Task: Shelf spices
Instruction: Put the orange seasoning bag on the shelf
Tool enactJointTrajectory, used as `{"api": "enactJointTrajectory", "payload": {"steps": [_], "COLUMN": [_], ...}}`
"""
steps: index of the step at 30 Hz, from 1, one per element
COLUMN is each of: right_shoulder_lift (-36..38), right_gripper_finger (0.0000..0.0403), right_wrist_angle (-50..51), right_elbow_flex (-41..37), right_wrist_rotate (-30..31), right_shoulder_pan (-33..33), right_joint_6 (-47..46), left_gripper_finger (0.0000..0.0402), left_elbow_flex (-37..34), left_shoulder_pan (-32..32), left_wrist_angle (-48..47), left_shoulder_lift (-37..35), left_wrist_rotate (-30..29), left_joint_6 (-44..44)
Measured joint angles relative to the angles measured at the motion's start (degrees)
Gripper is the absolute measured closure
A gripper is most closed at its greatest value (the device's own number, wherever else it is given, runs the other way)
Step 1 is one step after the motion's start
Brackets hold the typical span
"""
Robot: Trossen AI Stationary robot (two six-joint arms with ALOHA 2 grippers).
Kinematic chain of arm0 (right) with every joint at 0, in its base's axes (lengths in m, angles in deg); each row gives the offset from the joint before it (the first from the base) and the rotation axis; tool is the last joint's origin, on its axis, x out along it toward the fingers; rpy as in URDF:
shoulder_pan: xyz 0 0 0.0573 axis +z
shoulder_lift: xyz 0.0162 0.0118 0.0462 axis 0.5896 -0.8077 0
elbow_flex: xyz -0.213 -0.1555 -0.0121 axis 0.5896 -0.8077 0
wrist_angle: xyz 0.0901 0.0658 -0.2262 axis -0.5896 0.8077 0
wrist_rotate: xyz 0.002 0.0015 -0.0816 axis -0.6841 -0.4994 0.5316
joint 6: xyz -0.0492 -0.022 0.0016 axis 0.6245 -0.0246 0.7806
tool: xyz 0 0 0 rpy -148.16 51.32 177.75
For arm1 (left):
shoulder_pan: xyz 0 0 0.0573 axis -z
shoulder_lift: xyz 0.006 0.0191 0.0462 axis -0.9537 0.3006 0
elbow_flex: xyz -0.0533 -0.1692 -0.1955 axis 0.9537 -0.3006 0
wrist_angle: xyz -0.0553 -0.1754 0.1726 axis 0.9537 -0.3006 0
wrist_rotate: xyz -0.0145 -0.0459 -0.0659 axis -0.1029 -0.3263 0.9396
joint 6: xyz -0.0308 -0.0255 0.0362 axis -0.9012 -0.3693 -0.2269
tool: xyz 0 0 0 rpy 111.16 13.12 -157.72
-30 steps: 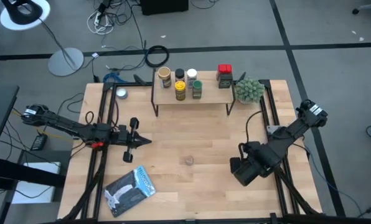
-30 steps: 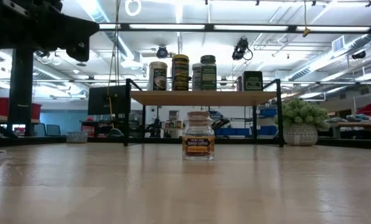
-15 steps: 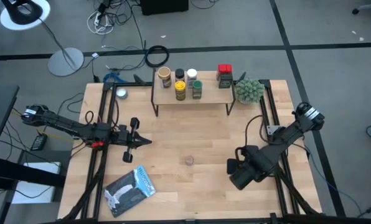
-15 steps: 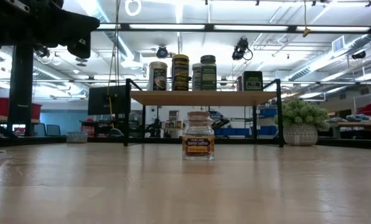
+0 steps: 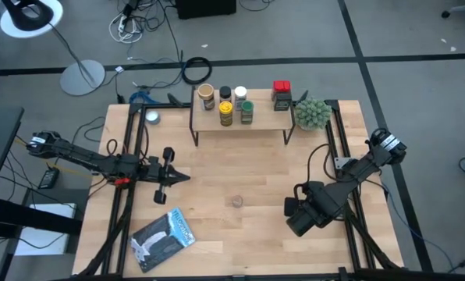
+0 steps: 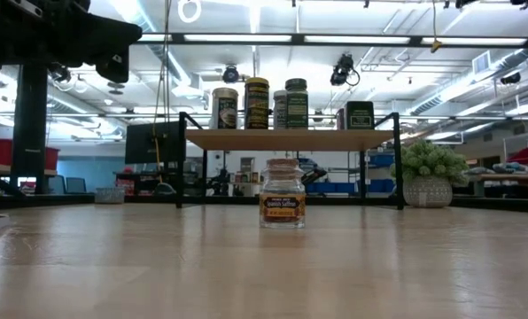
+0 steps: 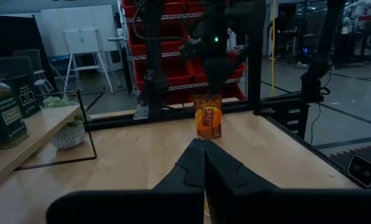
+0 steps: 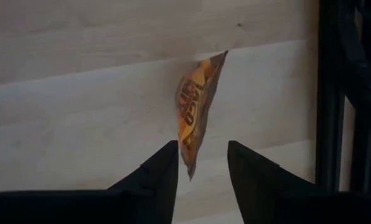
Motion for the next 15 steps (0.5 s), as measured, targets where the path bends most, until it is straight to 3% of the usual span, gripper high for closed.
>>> {"api": "enactJointTrajectory", "payload": {"steps": [10,15], "right_shoulder_lift": [0.0,0.56], "right_gripper_finger": [0.0323,0.0392], "right_wrist_angle": [-7.5,-6.76], "right_elbow_flex": [-6.79,-7.08], "right_wrist_rotate": [-2.1,-2.08], "right_shoulder_pan": [-2.41,-2.42], "right_joint_6": [4.55,6.63], "left_gripper_finger": [0.04,0.04], "left_elbow_flex": [0.0,0.0], "left_shoulder_pan": [-0.01,-0.02], "left_wrist_angle": [-0.16,-0.2], "left_shoulder_lift": [0.0,0.0], "left_wrist_rotate": [-0.02,-0.04], "left_joint_6": [-0.13,-0.15]}}
